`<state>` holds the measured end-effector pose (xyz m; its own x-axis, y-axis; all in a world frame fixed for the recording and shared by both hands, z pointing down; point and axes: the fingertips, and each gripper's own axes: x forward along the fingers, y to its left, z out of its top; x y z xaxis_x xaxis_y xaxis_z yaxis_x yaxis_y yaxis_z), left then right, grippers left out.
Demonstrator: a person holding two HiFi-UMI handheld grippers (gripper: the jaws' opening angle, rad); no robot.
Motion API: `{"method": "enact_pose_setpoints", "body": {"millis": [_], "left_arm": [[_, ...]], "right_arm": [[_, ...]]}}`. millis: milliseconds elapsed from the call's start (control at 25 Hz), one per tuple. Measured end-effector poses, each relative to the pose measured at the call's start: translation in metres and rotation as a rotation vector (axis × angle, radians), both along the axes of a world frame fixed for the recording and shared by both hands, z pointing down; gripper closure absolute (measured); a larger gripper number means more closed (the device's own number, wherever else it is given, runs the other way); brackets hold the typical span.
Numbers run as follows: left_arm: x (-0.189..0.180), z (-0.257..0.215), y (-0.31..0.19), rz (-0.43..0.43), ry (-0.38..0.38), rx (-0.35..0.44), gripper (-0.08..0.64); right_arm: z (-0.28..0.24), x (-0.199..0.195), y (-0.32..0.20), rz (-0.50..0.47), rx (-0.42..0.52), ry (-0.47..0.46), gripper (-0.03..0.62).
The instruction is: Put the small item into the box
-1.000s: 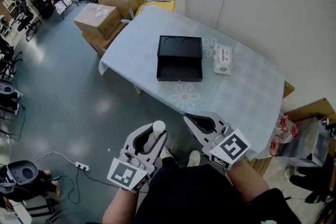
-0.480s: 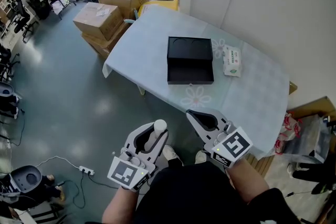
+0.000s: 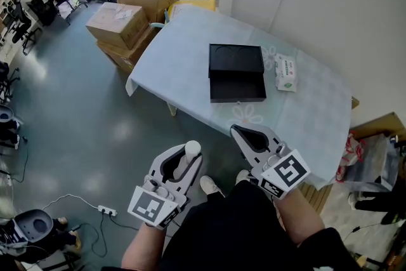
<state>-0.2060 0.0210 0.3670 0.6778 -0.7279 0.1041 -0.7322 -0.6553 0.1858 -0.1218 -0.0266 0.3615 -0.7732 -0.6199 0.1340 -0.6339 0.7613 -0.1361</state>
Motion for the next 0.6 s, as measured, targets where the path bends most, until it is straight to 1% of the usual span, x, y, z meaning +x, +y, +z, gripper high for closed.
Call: {"method": "enact_pose_setpoints", "body": {"millis": [240, 320, 400, 520, 600], "left_arm": [[0.000, 0.000, -0.008, 0.017, 0.008, -0.002, 0.426], [0.001, 0.001, -0.012, 0.019, -0.001, -0.002, 0.426], [0.004, 0.001, -0.016, 0.024, -0.007, 0.000, 0.426], [0.012, -0.002, -0.021, 0.041, 0.012, -0.004, 0.426], [0.016, -0.003, -0.026, 0.047, 0.009, 0.002, 0.426]], "right_arm": [[-0.004, 0.010, -0.008, 0.045, 0.009, 0.006, 0.583], [-0.005, 0.015, -0.010, 0.059, 0.009, 0.006, 0.583], [-0.004, 0.021, -0.013, 0.074, 0.009, 0.003, 0.583], [-0.006, 0.029, -0.019, 0.091, 0.009, 0.001, 0.583], [-0.008, 0.034, -0.024, 0.099, 0.011, -0.002, 0.583]]}}
